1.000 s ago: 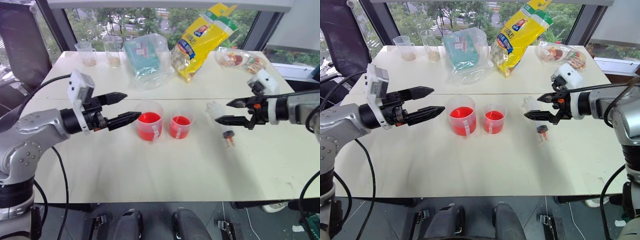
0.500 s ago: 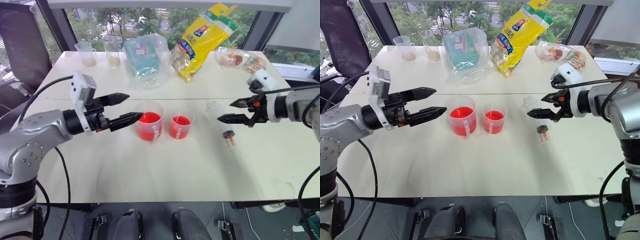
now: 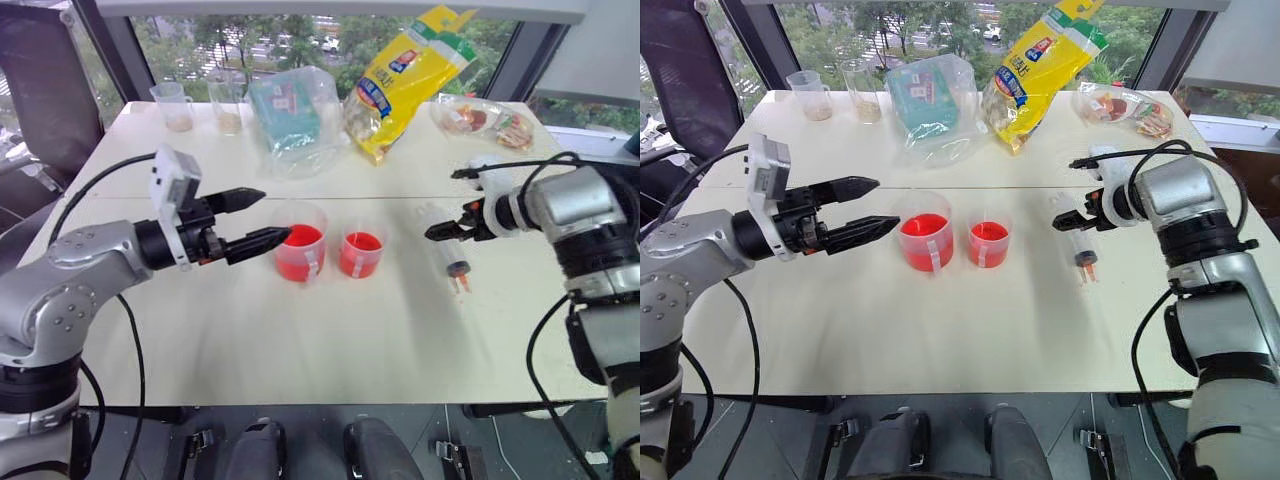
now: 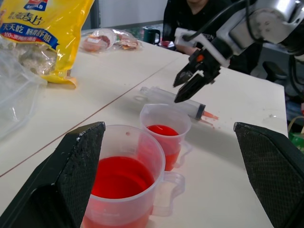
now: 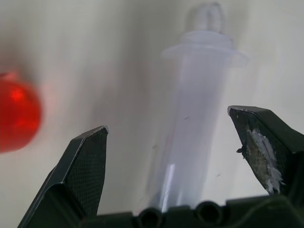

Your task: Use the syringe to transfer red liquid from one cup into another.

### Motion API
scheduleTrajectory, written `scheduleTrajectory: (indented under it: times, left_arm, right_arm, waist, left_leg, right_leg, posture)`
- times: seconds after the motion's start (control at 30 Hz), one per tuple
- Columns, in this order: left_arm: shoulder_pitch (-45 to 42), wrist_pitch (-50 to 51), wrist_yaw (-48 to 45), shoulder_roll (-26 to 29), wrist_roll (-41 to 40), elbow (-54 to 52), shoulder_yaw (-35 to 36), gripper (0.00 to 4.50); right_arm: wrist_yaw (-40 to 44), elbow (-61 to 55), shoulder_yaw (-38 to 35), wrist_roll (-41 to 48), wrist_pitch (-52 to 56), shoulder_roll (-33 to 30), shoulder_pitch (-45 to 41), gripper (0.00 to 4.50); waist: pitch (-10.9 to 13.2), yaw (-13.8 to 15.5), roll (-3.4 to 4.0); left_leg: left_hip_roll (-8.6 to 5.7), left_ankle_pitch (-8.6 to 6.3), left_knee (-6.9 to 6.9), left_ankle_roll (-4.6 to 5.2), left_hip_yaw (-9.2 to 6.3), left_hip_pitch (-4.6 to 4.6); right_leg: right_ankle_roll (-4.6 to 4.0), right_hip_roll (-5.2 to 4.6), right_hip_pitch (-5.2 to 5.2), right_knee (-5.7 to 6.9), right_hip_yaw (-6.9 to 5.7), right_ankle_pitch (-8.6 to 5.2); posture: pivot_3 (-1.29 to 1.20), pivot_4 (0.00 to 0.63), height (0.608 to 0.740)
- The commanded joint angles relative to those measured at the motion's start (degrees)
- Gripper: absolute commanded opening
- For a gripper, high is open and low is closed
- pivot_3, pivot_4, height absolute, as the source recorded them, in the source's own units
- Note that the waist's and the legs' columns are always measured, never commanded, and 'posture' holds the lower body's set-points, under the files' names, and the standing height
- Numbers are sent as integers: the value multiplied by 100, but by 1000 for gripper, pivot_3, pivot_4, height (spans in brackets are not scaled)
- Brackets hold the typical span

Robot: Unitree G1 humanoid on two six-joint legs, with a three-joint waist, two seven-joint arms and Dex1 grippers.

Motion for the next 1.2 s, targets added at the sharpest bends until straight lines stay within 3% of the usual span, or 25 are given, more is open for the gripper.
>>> scheduleTrajectory:
  times: [0.03, 0.37, 0.47, 0.6, 0.63, 0.8, 0.9, 1.0, 1.1, 1.2]
  left_arm:
    - [-9, -158, 58, -52, 4, -179, 86, 4500]
    - [208, -221, 245, -108, -11, -391, 154, 4500]
    - [261, -243, 290, -111, -11, -419, 165, 4500]
    - [350, -277, 266, -74, -27, -445, 228, 4500]
    - [344, -290, 249, -54, -6, -429, 231, 4500]
    - [235, -342, 128, 48, 65, -290, 229, 4500]
    - [111, -403, 40, 133, 138, -138, 183, 4500]
    - [-102, -398, -91, 235, 160, 105, 205, 4500]
    - [-351, -417, -314, 386, 194, 434, 244, 4500]
    - [-739, -386, -500, 537, 190, 839, 274, 4500]
  right_arm:
    - [-19, 759, -3, -323, -409, 254, -374, 4421]
    - [132, 2269, 75, -963, -1142, 928, -863, 4421]
    - [181, 2511, 54, -1117, -1289, 1017, -938, 3620]
    - [248, 2647, 8, -1271, -1333, 1119, -1011, 1626]
    - [262, 2651, -3, -1301, -1330, 1127, -1029, 1367]
    - [201, 2506, -207, -1320, -1191, 1030, -1122, 1358]
    - [207, 1745, -561, -1125, -1096, 823, -1090, 1358]
    - [113, 55, -1339, -622, -1246, 767, -696, 1358]
    - [-150, -1634, -2298, 119, -1044, 1140, -242, 1358]
    - [-514, -3030, -3003, 885, -1660, 2007, 129, 1358]
  waist:
    - [0, -2, 0]
    - [0, -10, 0]
    - [0, -8, 0]
    - [0, -16, 0]
    - [0, -17, 0]
    - [0, -11, 1]
    - [1, -9, 3]
    - [3, 0, 5]
    - [2, -19, 5]
    - [2, -15, 4]
  left_leg:
    - [0, 0, 0, 0, 0, 0]
    - [1, 0, -1, -1, 1, 0]
    - [0, 0, -1, -1, 1, 0]
    - [0, 0, -1, -1, 1, 1]
    - [1, 0, -1, -1, 1, 1]
    - [0, 1, -1, -2, 1, 1]
    - [0, 1, -1, -2, 1, 0]
    - [0, 1, -1, -2, 1, -4]
    - [4, 1, -9, -1, -2, -4]
    - [5, 1, -12, -3, -5, -2]
  right_leg:
    - [0, 0, 0, 0, 0, 0]
    - [0, 0, -2, 3, 0, 0]
    - [0, -1, -2, 3, 0, 0]
    - [0, -1, -2, 3, 0, 0]
    - [0, 0, -2, 4, 0, 0]
    - [0, -1, -2, 6, 0, 0]
    - [0, -1, -5, 6, 0, 0]
    - [0, -1, -11, 7, 0, 0]
    - [0, 6, -10, 5, -2, 0]
    - [0, 7, -10, 7, -4, 0]
  posture:
    - [0, 150, 740]
    - [0, 150, 740]
    - [0, 150, 740]
    - [0, 150, 740]
    - [0, 150, 740]
    - [0, 150, 740]
    - [0, 150, 740]
    - [0, 150, 740]
    - [0, 150, 740]
    - [0, 150, 740]
